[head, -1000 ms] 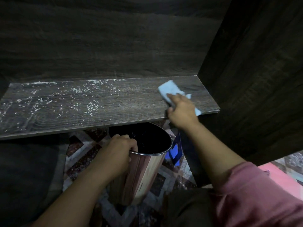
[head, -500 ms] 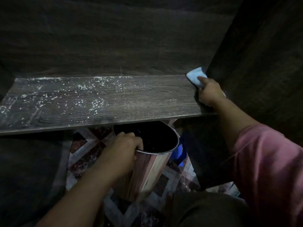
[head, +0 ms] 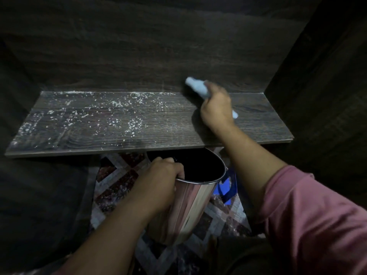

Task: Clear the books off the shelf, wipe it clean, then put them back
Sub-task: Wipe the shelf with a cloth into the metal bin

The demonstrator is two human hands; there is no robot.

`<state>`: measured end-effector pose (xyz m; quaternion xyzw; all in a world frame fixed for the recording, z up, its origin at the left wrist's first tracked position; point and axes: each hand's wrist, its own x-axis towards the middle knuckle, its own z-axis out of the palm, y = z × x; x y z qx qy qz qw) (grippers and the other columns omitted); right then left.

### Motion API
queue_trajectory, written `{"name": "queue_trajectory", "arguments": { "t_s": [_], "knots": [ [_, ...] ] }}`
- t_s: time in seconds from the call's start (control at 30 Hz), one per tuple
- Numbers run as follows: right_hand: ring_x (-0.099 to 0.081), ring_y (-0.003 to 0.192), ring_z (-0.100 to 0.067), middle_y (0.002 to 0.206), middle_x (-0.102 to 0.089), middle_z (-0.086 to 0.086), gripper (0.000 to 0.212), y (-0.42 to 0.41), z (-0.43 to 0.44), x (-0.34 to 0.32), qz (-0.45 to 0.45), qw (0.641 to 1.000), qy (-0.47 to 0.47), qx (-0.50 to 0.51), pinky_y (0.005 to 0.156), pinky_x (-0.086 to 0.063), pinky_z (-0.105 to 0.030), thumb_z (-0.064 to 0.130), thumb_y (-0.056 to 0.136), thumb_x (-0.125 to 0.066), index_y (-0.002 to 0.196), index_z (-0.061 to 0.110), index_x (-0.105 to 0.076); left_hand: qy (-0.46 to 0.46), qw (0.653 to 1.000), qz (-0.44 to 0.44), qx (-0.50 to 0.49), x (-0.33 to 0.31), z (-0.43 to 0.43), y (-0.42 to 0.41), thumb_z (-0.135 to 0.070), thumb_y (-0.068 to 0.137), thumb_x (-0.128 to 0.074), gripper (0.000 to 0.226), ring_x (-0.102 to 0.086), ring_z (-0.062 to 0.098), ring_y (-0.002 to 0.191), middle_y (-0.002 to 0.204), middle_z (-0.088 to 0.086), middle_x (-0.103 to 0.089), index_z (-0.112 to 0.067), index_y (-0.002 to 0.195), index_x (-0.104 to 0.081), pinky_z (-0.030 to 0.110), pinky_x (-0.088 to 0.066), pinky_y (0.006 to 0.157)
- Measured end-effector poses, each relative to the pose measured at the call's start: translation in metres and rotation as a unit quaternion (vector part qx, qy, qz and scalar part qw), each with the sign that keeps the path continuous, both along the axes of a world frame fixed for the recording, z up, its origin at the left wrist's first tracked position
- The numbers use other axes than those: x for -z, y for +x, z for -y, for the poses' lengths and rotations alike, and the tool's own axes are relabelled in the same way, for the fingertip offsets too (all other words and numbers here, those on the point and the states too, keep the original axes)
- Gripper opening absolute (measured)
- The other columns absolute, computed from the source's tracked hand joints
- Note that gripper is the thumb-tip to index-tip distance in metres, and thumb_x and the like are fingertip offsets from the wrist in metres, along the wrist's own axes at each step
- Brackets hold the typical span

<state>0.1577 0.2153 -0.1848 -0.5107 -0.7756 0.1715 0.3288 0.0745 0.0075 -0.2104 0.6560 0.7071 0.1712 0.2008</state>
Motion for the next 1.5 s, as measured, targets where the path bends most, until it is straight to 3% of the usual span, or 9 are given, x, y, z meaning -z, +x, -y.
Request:
{"name": "queue_trajectory", "arguments": {
  "t_s": [0.1,0.27,0.53,0.67,0.83,0.93,1.17,1.33,1.5],
  "knots": [
    [-0.038,0.129,-0.035,0.142,-0.043,-0.015,0.056,-0.001,-0.019,0.001,0.096,0.991,-0.012,0.092,0.109,-0.03,-0.044,0.008,0.089,-0.046,0.144,0.016,-0.039,-0.001,1.0,0.009,-0.002,-0.002,0.001,-0.002,-0.003,0.075,-0.066,0.027,-0.04,0.011,0.086,0.078,-0.013,-0.043,-0.028,0.085,-0.062,0.03,-0.042,0.075],
    [-0.033,0.134,-0.03,0.144,-0.041,-0.009,0.052,-0.017,-0.033,0.005,0.248,0.96,-0.106,0.081,0.109,-0.026,-0.045,0.027,0.091,-0.052,0.141,0.016,-0.042,0.001,1.0,0.009,-0.006,-0.003,0.004,-0.004,-0.003,0.077,-0.065,0.027,-0.037,0.009,0.085,0.082,-0.012,-0.045,-0.028,0.087,-0.062,0.029,-0.041,0.074],
    [-0.049,0.118,-0.033,0.126,-0.058,-0.007,0.037,-0.054,-0.015,0.013,0.197,0.975,-0.026,-0.103,0.096,-0.039,-0.04,0.02,0.093,-0.048,0.126,0.031,-0.058,-0.004,0.999,0.016,-0.033,-0.003,0.005,-0.008,-0.002,0.076,-0.059,0.027,-0.044,0.014,0.09,0.086,-0.008,-0.051,-0.028,0.085,-0.062,0.032,-0.044,0.075],
    [-0.051,0.113,-0.034,0.125,-0.056,-0.011,0.042,-0.048,-0.013,0.013,0.015,0.998,0.065,0.012,0.093,-0.041,-0.044,0.015,0.088,-0.051,0.13,0.023,-0.056,0.007,0.999,0.014,-0.038,-0.003,0.006,-0.007,0.001,0.076,-0.058,0.032,-0.041,0.012,0.087,0.085,-0.009,-0.05,-0.029,0.085,-0.061,0.026,-0.039,0.072],
    [-0.042,0.117,-0.039,0.135,-0.042,-0.018,0.047,-0.058,-0.025,0.013,0.184,0.966,0.151,-0.098,0.092,-0.037,-0.047,0.01,0.09,-0.049,0.135,0.023,-0.054,0.004,0.999,0.025,-0.032,-0.004,0.008,-0.005,0.005,0.076,-0.054,0.036,-0.041,0.012,0.086,0.084,-0.009,-0.05,-0.031,0.078,-0.054,0.026,-0.038,0.071],
    [-0.038,0.12,-0.038,0.133,-0.039,-0.014,0.04,-0.063,-0.032,0.017,0.306,0.936,0.11,-0.136,0.099,-0.033,-0.049,0.02,0.099,-0.042,0.136,0.032,-0.052,0.006,0.999,0.032,-0.032,-0.004,0.009,-0.005,0.004,0.078,-0.056,0.034,-0.039,0.011,0.086,0.083,-0.009,-0.048,-0.03,0.081,-0.057,0.025,-0.035,0.07],
    [-0.048,0.118,-0.033,0.124,-0.046,-0.012,0.032,-0.057,-0.041,-0.002,0.279,0.945,-0.037,-0.169,0.104,-0.038,-0.038,0.023,0.094,-0.051,0.122,0.026,-0.067,0.009,0.999,0.023,-0.028,-0.008,0.011,-0.006,0.001,0.082,-0.057,0.03,-0.043,0.014,0.092,0.089,-0.008,-0.049,-0.026,0.092,-0.062,0.027,-0.041,0.077],
    [-0.049,0.112,-0.036,0.123,-0.047,-0.016,0.035,-0.038,-0.037,0.0,0.144,0.982,0.081,-0.093,0.097,-0.043,-0.042,0.019,0.092,-0.055,0.126,0.023,-0.064,0.013,0.999,0.019,-0.03,-0.009,0.011,-0.006,-0.001,0.082,-0.058,0.028,-0.043,0.014,0.092,0.088,-0.01,-0.047,-0.027,0.091,-0.062,0.033,-0.045,0.08],
    [-0.038,0.119,-0.035,0.128,-0.044,-0.012,0.04,-0.056,-0.033,0.011,0.285,0.947,0.046,-0.138,0.099,-0.036,-0.047,0.022,0.096,-0.049,0.134,0.034,-0.056,0.014,0.999,0.025,-0.028,-0.008,0.012,-0.003,0.0,0.082,-0.058,0.028,-0.042,0.013,0.091,0.091,-0.008,-0.051,-0.026,0.091,-0.062,0.027,-0.04,0.076]
  ]
}}
